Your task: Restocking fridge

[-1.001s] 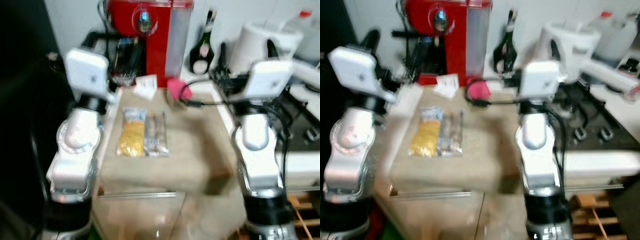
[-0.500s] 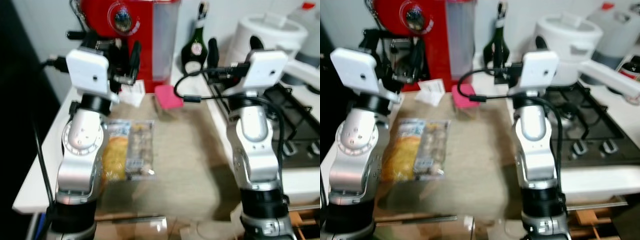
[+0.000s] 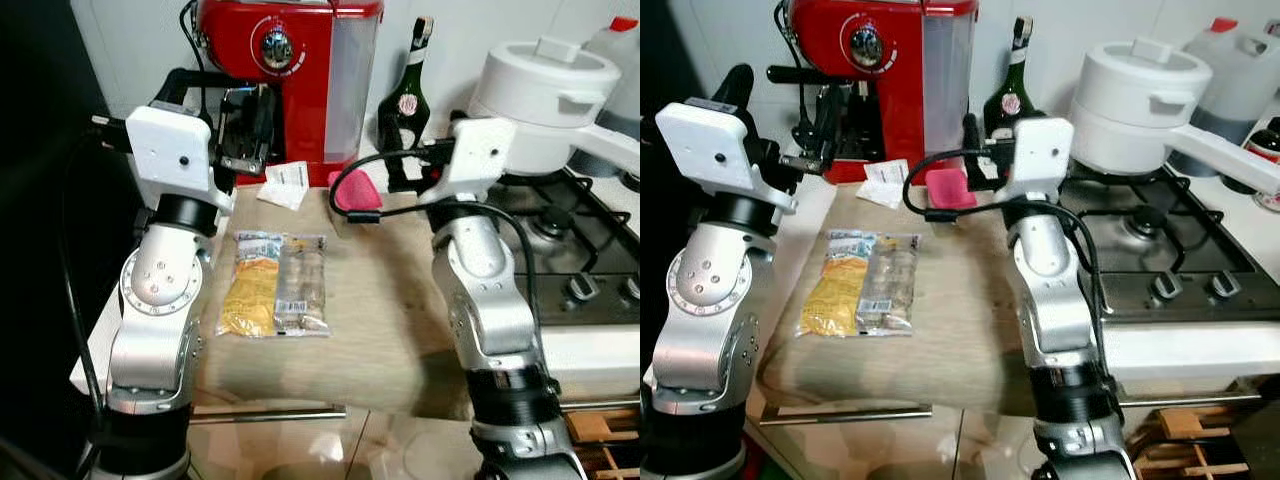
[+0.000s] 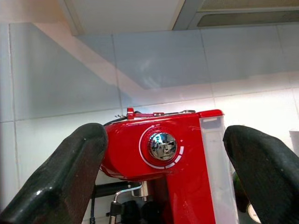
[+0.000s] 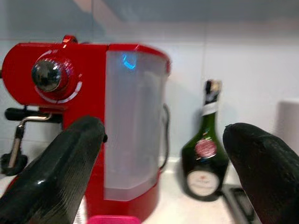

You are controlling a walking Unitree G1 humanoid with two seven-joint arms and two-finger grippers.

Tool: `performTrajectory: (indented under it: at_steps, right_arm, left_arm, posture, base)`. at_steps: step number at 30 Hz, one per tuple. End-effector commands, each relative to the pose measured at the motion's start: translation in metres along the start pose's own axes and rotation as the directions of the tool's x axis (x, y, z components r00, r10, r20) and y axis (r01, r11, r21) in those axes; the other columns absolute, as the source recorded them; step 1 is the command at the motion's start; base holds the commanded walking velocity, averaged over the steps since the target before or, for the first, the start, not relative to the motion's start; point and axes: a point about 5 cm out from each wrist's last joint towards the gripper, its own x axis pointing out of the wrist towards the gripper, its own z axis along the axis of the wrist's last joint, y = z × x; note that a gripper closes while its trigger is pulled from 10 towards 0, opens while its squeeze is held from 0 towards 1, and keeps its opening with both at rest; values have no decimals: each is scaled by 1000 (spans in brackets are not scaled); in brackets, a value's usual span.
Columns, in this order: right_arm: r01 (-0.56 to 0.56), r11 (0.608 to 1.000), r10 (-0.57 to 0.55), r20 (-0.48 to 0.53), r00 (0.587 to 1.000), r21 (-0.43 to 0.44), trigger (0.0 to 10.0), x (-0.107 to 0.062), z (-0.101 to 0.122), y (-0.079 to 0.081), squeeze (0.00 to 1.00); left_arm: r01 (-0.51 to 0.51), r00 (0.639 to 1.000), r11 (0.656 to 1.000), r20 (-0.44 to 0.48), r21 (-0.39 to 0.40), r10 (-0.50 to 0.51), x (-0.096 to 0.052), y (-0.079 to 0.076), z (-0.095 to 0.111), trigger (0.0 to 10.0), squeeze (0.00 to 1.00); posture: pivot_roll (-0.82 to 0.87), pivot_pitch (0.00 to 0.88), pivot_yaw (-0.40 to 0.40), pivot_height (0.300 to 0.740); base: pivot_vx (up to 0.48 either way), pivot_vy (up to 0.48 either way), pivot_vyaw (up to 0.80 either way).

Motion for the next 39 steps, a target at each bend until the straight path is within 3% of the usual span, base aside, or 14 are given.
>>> performTrajectory:
  at_steps: [1,12,18,32,39]
  right_arm:
    - [-15,1000,16,-27,1000,11,10000,3,-5,3,0]
    - [-27,1000,27,-40,999,6,10000,19,-6,8,0]
    - [-12,993,26,-112,993,120,10000,24,-7,11,0]
    - [6,1000,-14,-268,963,-30,10000,26,-21,6,0]
    - [-21,1000,22,-340,940,4,10000,22,-29,12,0]
  left_arm:
    - [-1,1000,1000,-1,3,1,-2,0,3,10000,0]
    - [-11,1000,1000,-23,25,11,-12,5,7,10000,0]
    - [-6,999,1000,-41,30,7,-16,6,8,10000,0]
    - [-7,997,1000,-74,22,9,-21,4,8,10000,0]
    - [-3,997,1000,-80,14,5,-21,3,9,10000,0]
  posture:
    - [1,0,-12,740]
    - [49,0,-21,740]
    - [59,0,-19,740]
    - [47,0,-24,740]
    - [45,0,-22,740]
  base:
    - [0,0,0]
    - [0,0,0]
    - [0,0,0]
    - [0,0,0]
    - [0,0,0]
